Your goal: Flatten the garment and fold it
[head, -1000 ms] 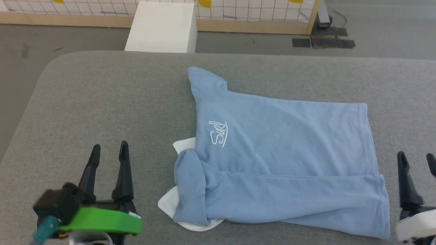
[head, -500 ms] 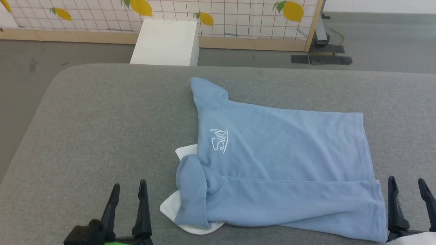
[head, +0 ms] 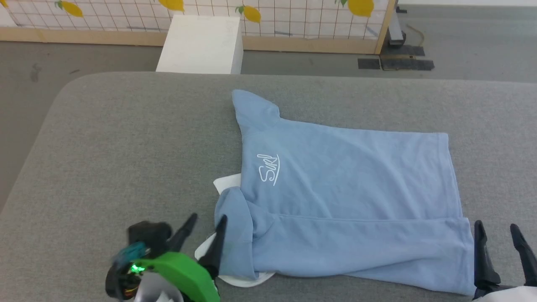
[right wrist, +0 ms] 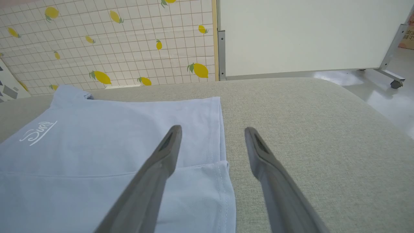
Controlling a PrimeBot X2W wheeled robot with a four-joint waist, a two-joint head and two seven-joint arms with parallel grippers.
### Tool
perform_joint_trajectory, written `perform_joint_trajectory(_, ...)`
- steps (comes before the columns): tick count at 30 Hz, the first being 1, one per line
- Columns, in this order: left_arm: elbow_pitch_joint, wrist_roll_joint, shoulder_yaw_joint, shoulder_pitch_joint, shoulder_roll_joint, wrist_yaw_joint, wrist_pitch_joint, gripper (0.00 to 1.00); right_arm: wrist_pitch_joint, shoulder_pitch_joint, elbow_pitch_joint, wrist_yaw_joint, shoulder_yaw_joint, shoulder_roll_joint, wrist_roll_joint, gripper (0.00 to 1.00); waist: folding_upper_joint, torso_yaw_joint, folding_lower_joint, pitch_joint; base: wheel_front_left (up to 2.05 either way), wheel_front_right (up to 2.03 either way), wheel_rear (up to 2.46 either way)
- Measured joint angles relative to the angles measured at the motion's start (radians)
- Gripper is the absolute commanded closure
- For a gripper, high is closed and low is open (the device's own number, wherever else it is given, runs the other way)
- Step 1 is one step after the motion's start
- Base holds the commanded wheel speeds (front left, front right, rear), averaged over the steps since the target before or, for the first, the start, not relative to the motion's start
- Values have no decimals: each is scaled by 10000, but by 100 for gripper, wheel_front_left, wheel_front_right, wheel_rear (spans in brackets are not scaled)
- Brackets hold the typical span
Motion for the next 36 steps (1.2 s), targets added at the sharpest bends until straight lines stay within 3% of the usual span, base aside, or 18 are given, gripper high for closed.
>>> perform_joint_trajectory(7, 725, -504, -499, -383, 105, 159, 2169, 0, 0, -213, 226, 0, 90, 4, 6, 0, 0, -157, 0, 387, 0, 0, 0)
perform_joint_trajectory(16, 2084, -844, -579, -666, 46, 859, 3887, 0, 12, -438, 376, 0, 178, 6, 90, 0, 0, -400, 0, 903, 0, 0, 0)
perform_joint_trajectory(20, 2589, -1009, -522, -1016, -100, 970, 4111, 0, 12, -587, 441, 0, 280, 6, 92, 0, 0, -524, 0, 1050, 0, 0, 0)
perform_joint_trajectory(21, 2698, -1104, -468, -1086, -140, 970, 4102, 60, 15, -605, 447, 0, 307, 8, 94, 0, 0, -560, 0, 1072, 0, 0, 0)
perform_joint_trajectory(22, 2786, -1154, -397, -1120, -182, 970, 4029, 100, 33, -613, 453, 0, 332, 8, 96, 0, 0, -591, 0, 1083, 0, 0, 0)
perform_joint_trajectory(32, 2853, -1718, 134, -825, -516, 700, 2449, 100, 391, -872, 403, 0, 408, 0, -140, 0, 0, -798, 0, 829, 0, 0, 0)
perform_joint_trajectory(36, 2336, -1760, 295, -426, -541, 704, 2100, 100, 1404, -1157, 159, 2, 372, -224, 222, 0, 0, -808, 0, 730, 0, 0, 0)
